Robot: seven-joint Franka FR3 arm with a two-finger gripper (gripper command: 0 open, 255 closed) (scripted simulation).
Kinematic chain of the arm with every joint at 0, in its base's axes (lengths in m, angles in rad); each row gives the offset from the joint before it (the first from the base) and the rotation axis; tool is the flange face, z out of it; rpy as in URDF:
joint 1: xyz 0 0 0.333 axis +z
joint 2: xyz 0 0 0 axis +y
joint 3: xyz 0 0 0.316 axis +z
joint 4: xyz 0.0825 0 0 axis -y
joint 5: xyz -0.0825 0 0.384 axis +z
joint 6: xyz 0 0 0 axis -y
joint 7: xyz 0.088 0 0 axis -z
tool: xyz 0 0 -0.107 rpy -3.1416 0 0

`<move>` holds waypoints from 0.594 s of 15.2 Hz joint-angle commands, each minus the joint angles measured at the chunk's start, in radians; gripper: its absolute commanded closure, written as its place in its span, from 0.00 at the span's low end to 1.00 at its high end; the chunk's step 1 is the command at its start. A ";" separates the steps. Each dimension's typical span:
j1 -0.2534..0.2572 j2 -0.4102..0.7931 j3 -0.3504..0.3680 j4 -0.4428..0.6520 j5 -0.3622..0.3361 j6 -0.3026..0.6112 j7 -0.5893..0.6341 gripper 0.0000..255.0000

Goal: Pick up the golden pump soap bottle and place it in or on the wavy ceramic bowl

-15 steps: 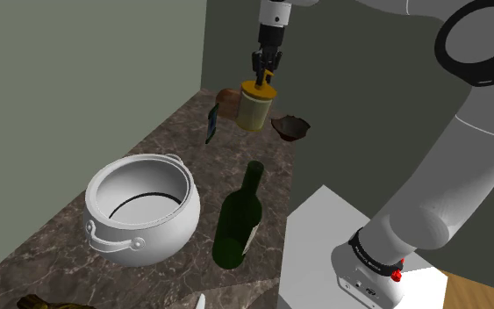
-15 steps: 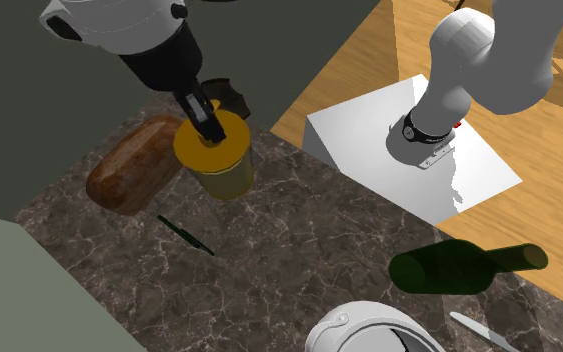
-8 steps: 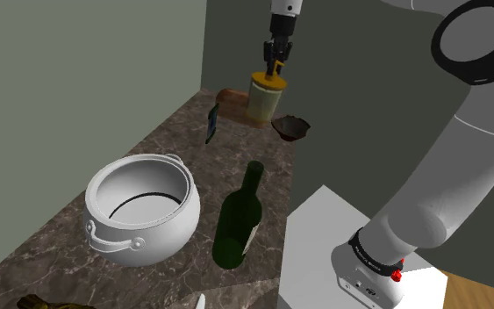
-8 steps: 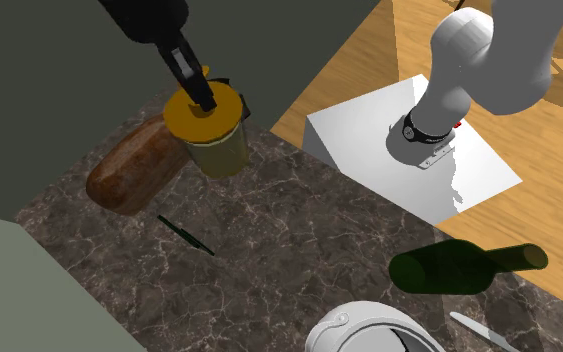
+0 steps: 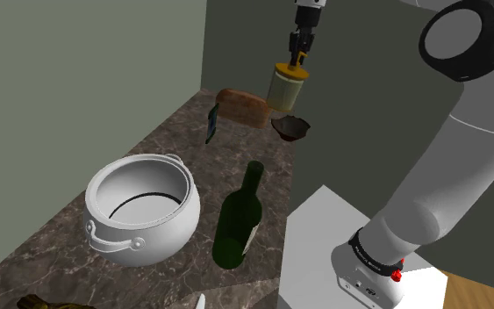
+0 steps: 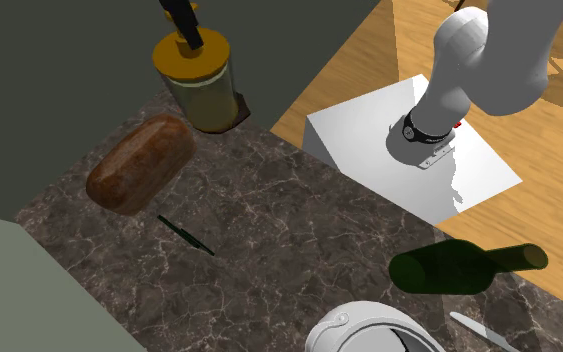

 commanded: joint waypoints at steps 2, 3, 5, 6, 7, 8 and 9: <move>-0.043 0.039 -0.028 0.075 0.002 -0.035 -0.071 1.00; -0.058 0.054 -0.037 0.105 0.004 -0.050 -0.094 1.00; -0.089 0.090 -0.054 0.173 0.008 -0.082 -0.140 1.00; -0.106 0.110 -0.062 0.212 0.011 -0.099 -0.164 1.00; -0.124 0.133 -0.070 0.254 0.015 -0.118 -0.187 1.00; -0.142 0.159 -0.077 0.300 0.020 -0.139 -0.210 1.00; -0.164 0.189 -0.084 0.355 0.026 -0.163 -0.235 1.00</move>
